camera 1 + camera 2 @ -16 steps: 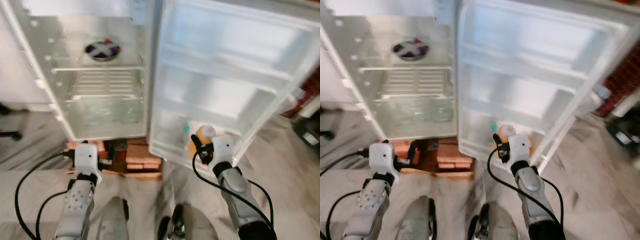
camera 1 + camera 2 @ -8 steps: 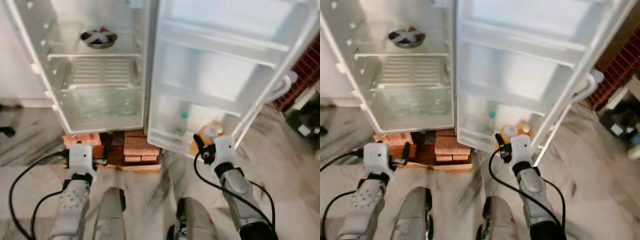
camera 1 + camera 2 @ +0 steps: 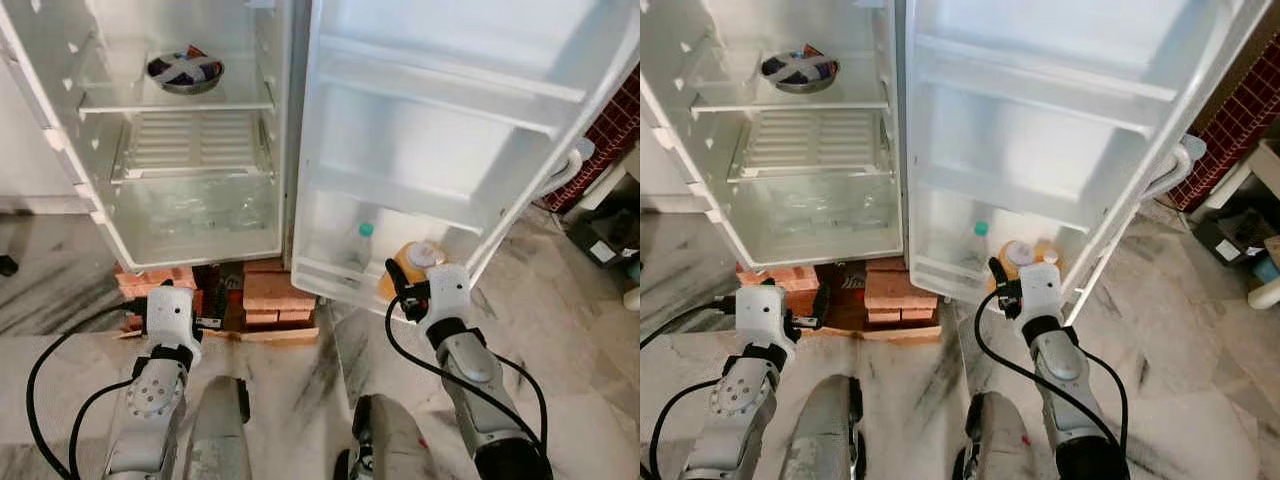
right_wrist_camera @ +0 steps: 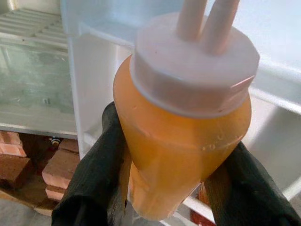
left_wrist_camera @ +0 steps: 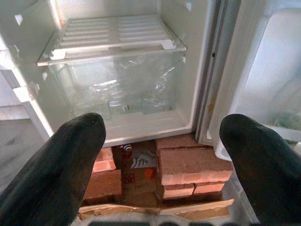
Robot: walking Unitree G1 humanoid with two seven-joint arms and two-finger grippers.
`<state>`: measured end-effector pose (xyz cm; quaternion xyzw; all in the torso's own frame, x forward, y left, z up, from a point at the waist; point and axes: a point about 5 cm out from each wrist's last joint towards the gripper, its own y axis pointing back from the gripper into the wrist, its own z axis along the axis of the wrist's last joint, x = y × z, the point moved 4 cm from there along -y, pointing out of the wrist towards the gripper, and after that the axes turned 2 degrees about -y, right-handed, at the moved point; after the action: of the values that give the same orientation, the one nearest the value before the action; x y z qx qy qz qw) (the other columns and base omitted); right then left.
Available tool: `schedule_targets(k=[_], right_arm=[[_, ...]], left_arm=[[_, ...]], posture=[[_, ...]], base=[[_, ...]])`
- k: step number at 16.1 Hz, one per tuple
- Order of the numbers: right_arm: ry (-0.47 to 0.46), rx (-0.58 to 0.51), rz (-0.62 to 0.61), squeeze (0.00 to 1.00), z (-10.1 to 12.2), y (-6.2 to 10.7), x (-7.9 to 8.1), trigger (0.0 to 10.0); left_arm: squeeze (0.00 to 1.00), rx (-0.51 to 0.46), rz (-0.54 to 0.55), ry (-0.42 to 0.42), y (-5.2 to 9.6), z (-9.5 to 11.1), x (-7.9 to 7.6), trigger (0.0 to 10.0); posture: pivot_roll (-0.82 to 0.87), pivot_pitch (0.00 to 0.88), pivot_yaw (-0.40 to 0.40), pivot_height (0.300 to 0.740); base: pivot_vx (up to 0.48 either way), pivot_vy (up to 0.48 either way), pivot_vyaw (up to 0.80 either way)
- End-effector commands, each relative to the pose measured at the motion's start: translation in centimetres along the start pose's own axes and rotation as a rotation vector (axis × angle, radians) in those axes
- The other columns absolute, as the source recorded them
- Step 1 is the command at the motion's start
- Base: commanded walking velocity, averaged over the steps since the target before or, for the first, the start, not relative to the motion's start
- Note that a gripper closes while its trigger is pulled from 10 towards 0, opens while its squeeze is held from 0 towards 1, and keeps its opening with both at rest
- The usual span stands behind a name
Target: Restocking fridge
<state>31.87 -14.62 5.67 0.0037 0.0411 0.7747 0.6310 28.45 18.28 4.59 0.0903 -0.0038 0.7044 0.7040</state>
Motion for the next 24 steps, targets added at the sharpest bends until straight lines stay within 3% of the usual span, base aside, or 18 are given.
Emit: schedule_targets(k=[1,7,13,17,24], right_arm=[[0.013,-0.027,-0.021,0.0,0.6,0.0,-0.6,10.0],[0.006,-0.028,-0.011,0.0,0.6,0.0,-0.5,10.0],[-0.017,-0.012,0.015,0.0,0.3,0.1,-0.2,10.0],[-0.04,0.032,0.077,0.0,-0.8,0.6,1.1,10.0],[-0.041,0.026,0.107,0.0,-0.7,-0.1,2.1,10.0]], left_arm=[[0.0,-0.002,-0.017,-0.004,-0.1,0.1,-0.2,10.0],[0.0,-0.002,-0.022,-0.001,-0.1,0.1,-0.3,10.0],[0.0,0.012,-0.016,0.005,0.0,-0.2,-0.4,10.0],[0.0,0.029,-0.008,-0.005,0.4,-0.6,-0.2,10.0],[0.0,0.044,-0.005,-0.019,0.9,-1.0,-0.1,10.0]], posture=[[0.09,0.112,-0.082,0.636],[0.09,0.113,-0.081,0.636],[0.08,0.114,-0.081,0.636],[0.09,0.129,-0.088,0.636],[0.1,0.131,-0.081,0.551]], base=[[0.352,0.0,0.0],[0.347,0.0,0.0],[0.0,0.0,0.0],[0.0,0.0,0.0],[0.0,0.0,0.0]])
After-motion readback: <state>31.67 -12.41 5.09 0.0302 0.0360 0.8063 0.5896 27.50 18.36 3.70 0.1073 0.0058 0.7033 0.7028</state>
